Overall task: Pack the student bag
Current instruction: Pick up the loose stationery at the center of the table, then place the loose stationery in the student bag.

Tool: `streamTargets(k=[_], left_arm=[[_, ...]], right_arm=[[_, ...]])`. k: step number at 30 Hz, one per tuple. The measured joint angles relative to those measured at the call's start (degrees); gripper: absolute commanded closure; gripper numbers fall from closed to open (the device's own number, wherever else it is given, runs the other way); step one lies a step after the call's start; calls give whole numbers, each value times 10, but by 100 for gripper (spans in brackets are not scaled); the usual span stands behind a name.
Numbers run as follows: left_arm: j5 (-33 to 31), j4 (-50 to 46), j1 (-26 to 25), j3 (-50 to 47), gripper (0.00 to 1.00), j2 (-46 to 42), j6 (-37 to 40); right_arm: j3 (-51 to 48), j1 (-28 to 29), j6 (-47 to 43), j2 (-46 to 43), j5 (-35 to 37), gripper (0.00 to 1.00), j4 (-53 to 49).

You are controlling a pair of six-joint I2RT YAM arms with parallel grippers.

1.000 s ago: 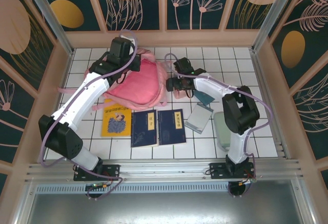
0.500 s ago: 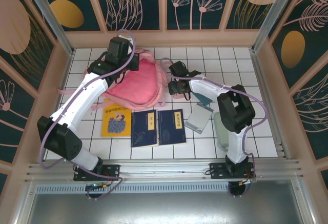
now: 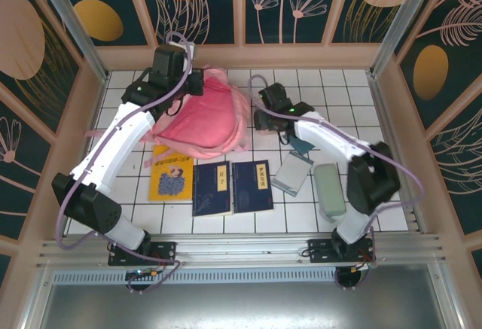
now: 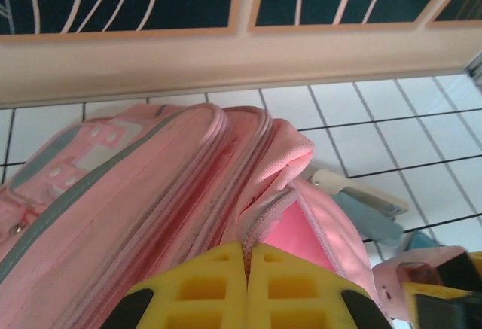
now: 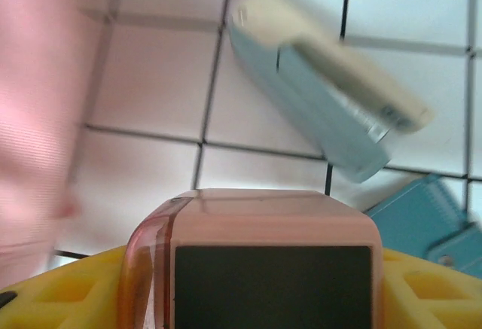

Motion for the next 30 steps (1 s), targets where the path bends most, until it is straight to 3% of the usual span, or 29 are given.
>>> streamTargets(k=[6, 10, 15, 24, 28, 30], left_arm=[[55, -3, 0, 50, 100, 26, -27], [87, -7, 0, 69, 100, 37, -49], [130, -7, 0, 75, 100, 38, -79], [213, 13, 0, 75, 100, 38, -143], [235, 29, 0, 81, 100, 38, -166], [240, 33, 2, 87, 100, 40, -175]], right_arm=[[-10, 0, 46, -173, -63, 54, 79], [-17, 6, 88, -194, -124, 54, 147], [-16, 28, 120, -113, -162, 55, 188], [52, 57, 169, 58, -154, 52, 180], [133, 57, 218, 136, -138, 39, 179], [160, 57, 243, 166, -137, 25, 185]])
